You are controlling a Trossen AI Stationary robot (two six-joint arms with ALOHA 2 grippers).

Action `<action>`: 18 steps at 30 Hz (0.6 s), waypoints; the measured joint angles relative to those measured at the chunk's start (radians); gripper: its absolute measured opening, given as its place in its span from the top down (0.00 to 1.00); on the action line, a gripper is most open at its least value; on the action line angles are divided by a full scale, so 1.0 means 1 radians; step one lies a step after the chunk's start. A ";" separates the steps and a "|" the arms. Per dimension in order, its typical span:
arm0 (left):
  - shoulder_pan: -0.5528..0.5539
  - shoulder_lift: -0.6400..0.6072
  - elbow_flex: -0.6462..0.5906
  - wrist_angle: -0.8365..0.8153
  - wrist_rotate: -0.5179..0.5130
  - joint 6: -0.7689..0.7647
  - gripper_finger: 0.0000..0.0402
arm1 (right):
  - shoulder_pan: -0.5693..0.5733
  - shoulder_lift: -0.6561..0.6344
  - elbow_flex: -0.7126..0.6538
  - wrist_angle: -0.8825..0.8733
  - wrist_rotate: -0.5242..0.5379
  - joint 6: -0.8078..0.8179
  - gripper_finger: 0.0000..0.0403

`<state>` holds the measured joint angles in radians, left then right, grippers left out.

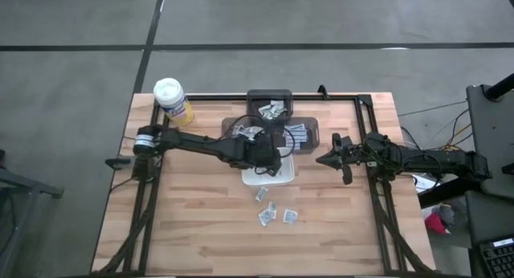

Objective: Pick & Place First Aid Supplies
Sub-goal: Put the ointment pack into the white bin

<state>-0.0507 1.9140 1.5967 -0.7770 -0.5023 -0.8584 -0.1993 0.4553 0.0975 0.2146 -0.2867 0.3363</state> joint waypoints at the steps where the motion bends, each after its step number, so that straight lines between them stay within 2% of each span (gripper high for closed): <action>1: -0.001 0.012 0.002 -0.002 0.010 0.001 1.00 | 0.000 0.000 0.000 0.000 0.000 0.000 0.98; 18: -0.003 0.160 0.054 -0.035 0.050 0.105 1.00 | 0.000 -0.001 0.000 0.000 0.000 0.000 0.98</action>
<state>-0.0532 2.0740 1.6506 -0.8124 -0.4525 -0.7532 -0.1991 0.4545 0.0975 0.2142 -0.2866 0.3367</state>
